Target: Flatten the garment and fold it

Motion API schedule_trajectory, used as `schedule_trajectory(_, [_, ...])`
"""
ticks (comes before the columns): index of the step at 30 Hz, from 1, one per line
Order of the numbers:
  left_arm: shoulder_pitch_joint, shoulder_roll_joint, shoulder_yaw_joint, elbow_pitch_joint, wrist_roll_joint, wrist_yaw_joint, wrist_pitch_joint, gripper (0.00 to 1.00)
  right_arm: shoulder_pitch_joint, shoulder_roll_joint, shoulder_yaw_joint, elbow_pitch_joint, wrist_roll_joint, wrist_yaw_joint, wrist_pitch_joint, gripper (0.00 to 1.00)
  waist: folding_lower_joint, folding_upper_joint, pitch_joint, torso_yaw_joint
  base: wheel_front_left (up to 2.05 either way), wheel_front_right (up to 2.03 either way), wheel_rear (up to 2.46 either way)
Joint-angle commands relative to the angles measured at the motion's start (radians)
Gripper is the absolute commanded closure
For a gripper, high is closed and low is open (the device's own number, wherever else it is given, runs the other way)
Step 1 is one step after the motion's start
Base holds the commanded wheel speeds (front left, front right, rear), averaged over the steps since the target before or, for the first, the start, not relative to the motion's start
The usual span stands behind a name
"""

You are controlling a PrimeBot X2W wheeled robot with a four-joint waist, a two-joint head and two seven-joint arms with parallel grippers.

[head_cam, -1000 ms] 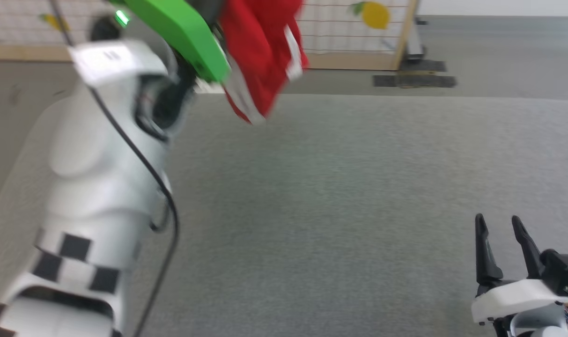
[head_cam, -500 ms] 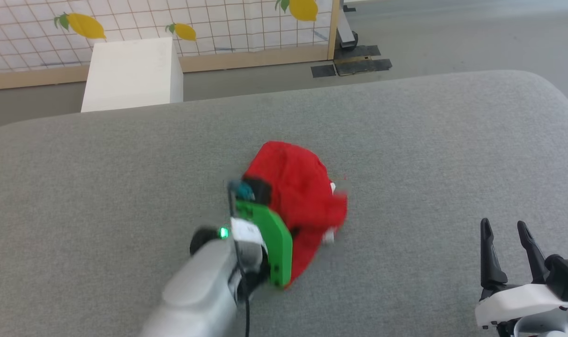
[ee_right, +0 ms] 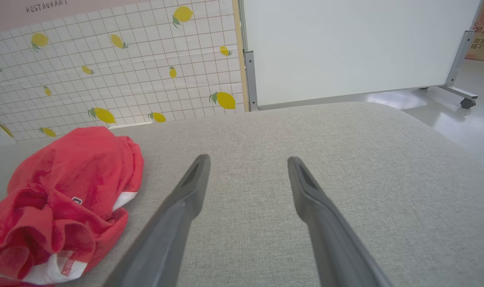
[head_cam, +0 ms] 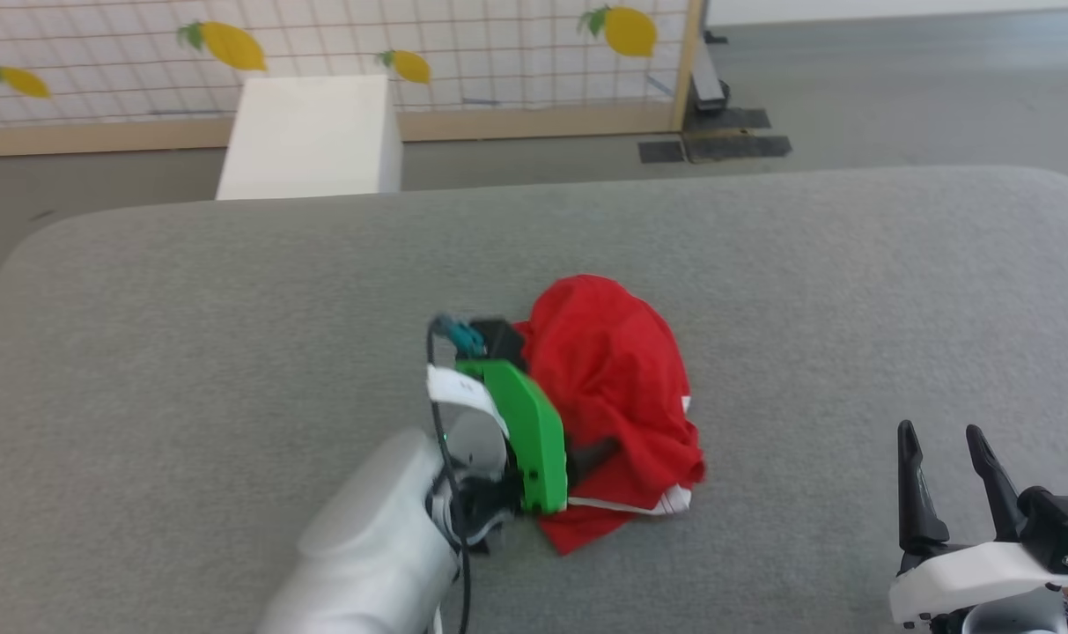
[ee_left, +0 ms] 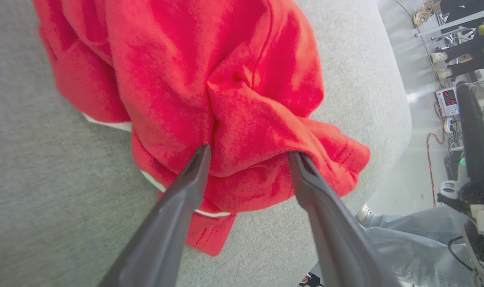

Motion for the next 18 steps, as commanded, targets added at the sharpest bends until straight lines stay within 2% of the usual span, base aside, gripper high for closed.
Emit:
schedule_trajectory(1, [-0.023, 0.010, 0.019, -0.028, -0.021, 0.007, 0.003, 0.00, 0.013, 0.000, 0.000, 0.002, 0.007, -0.002, -0.005, 0.00, 0.0000, -0.0001, -0.032, 0.041, 0.00, 0.00, 0.00])
schedule_trajectory(5, [-0.019, 0.035, 0.105, -0.141, -0.085, 0.019, -0.028, 0.00, 0.019, 0.000, -0.001, 0.002, 0.009, -0.002, -0.005, 0.00, 0.0000, -0.0001, -0.056, 0.079, 0.00, 0.00, 0.00])
schedule_trajectory(8, [-0.003, 0.078, 0.173, -0.237, -0.086, 0.030, -0.115, 0.00, 0.020, 0.000, 0.003, -0.003, 0.011, -0.002, -0.002, 0.00, 0.0000, -0.0001, -0.065, 0.105, 0.00, 0.00, 0.00])
schedule_trajectory(13, [0.056, 0.197, 0.238, -0.345, 0.067, 0.049, -0.367, 0.00, 0.011, 0.000, 0.021, -0.015, 0.007, -0.002, 0.011, 0.00, 0.0000, -0.0001, -0.071, 0.124, 0.00, 0.00, 0.00])
schedule_trajectory(18, [0.176, 0.282, 0.291, -0.393, 0.211, 0.108, -0.622, 0.00, 0.001, 0.000, 0.033, -0.036, -0.001, -0.002, 0.037, 0.00, 0.0000, -0.0001, -0.067, 0.133, 0.00, 0.00, 0.00])
